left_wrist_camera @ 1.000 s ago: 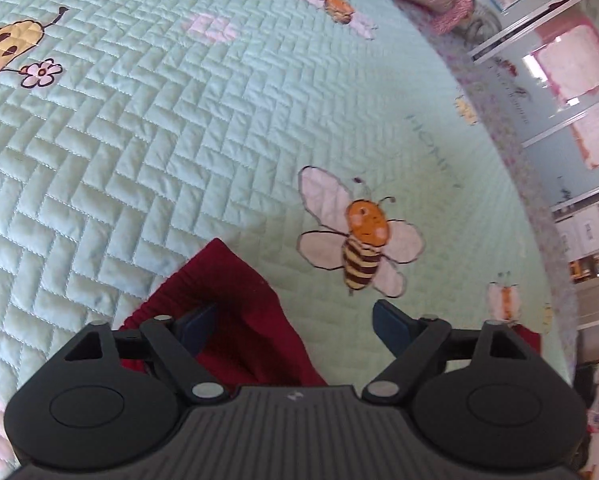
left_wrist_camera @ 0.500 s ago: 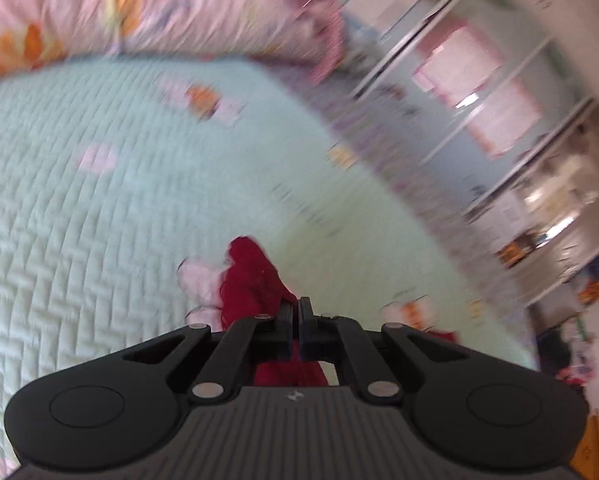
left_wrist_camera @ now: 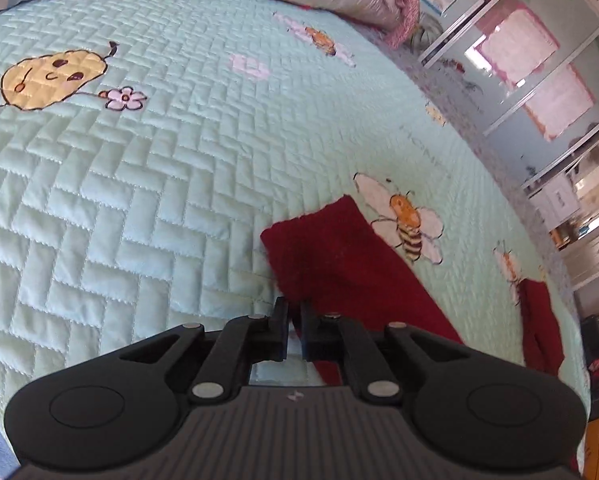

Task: Fold clothes
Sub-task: 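Close the left gripper on the sleeve cuff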

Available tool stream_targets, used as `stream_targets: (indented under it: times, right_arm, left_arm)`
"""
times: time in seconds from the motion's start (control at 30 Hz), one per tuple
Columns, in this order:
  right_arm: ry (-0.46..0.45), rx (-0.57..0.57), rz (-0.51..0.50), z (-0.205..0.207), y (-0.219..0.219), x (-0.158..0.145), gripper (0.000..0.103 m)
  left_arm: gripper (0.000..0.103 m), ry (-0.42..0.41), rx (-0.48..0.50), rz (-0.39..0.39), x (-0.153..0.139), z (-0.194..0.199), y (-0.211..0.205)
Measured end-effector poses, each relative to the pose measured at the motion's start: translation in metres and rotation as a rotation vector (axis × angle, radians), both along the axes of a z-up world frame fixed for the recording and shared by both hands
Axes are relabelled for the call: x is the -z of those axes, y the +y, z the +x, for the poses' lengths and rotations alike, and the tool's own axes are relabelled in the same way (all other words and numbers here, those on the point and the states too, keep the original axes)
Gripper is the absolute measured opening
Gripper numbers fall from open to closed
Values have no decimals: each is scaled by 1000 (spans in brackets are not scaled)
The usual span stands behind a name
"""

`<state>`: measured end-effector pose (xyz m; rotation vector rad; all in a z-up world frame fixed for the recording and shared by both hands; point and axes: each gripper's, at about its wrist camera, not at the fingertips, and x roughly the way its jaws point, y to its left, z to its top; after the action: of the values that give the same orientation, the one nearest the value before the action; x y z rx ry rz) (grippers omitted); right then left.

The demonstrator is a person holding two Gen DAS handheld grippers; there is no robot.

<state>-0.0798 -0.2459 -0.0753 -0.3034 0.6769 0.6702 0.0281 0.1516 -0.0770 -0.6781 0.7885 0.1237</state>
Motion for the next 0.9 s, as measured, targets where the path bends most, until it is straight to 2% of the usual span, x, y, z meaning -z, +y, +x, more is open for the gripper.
stream_targets:
  times: [0.07,0.13,0.17,0.2,0.27,0.47,0.53,0.63,0.7,0.73,0.77,0.8,0.83,0.9]
  right_arm:
    - [7,4,17,-5,-4,-3,16]
    - [20,22,41,-11,-9,-6,17]
    - [33,36,60,-14,-13,-7,19]
    - [46,52,80,-16,-18,-7,23]
    - [67,81,107,-23,-27,-9,27]
    - [89,145,125,-40,-51,-15,28]
    - [89,165,122,-41,-57,-17,29]
    - [78,191,115,-41,-62,-19,30]
    - [68,208,114,-39,-65,-19,30]
    - [67,216,113,-38,-67,-18,30]
    - [67,225,111,-38,-68,-17,30]
    - [68,232,109,-38,-69,-17,30]
    - [70,237,106,-40,-71,-16,30]
    - [75,249,101,-43,-76,-15,30]
  left_arm:
    - [10,-34,-18,-31,-8,-5,1]
    - [27,-53,-60,-52,-15,-12,6]
    - [32,-57,-81,-55,-17,-14,8]
    - [40,-60,-98,-55,-17,-15,11]
    - [42,-58,-124,-64,-17,-16,15]
    - [47,-41,-125,-84,-4,1,15]
    - [55,-57,-121,-127,0,6,15]
    - [56,-56,-90,-176,6,19,12]
    - [54,-57,-64,-179,9,29,8]
    - [48,-57,-54,-179,10,33,6]
    - [36,-54,-46,-179,10,37,5]
    - [13,-48,-50,-176,11,38,3]
    - [13,-39,-61,-171,11,38,2]
    - [13,-44,-68,-81,0,31,-4]
